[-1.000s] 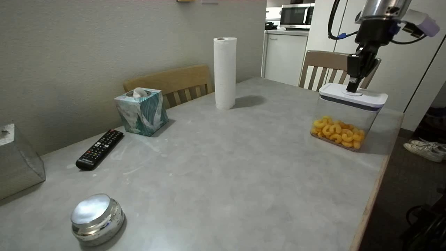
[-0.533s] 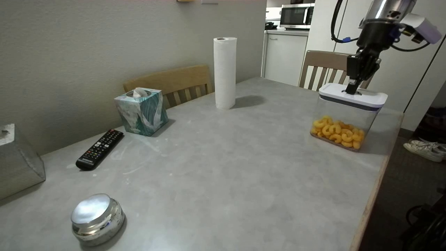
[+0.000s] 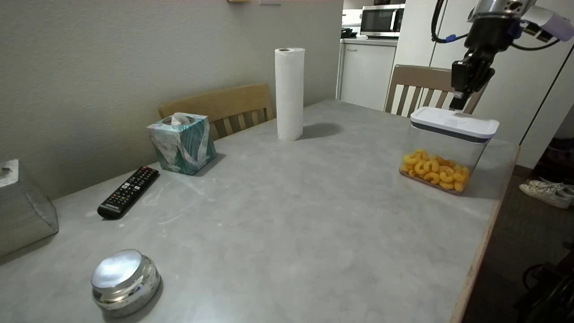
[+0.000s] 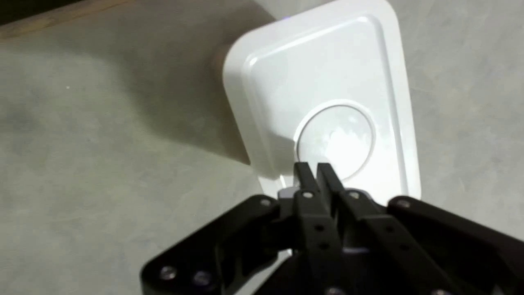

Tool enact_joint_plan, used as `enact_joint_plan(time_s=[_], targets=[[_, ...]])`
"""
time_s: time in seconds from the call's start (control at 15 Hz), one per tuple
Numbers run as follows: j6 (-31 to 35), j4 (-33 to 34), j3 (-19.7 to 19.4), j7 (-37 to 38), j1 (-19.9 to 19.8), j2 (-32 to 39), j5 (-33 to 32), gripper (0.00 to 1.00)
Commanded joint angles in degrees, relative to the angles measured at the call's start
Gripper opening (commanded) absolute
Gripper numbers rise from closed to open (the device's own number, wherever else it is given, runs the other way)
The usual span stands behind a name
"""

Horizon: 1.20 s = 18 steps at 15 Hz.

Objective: Cover the container with the white lid and then press the button atop the lid

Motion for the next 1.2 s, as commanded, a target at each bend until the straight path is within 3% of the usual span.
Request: enact_joint_plan(time_s=[0.0,0.4,0.47,0.53,0.67,1.13], targets=[[2.1,-2.44,-0.49,2.74,-0.27,-4.91,-4.84,0.01],[3.23,-3.61,-1.02,4.96,0.12,-9.94,-9.0,0.0],[2.86,-3.74,-1.02,5.26,0.2,-10.64,-9.49,0.04],[2.65,-4.06,-0.99,5.64,0.28,-11.34,-9.95,0.27],[2.48,-4.98,-0.98,6.36,0.46,-12.74,-10.15,0.31],[-1.92,-12.03,-0.54,14.62,0.03,-19.74,-12.36,0.8]])
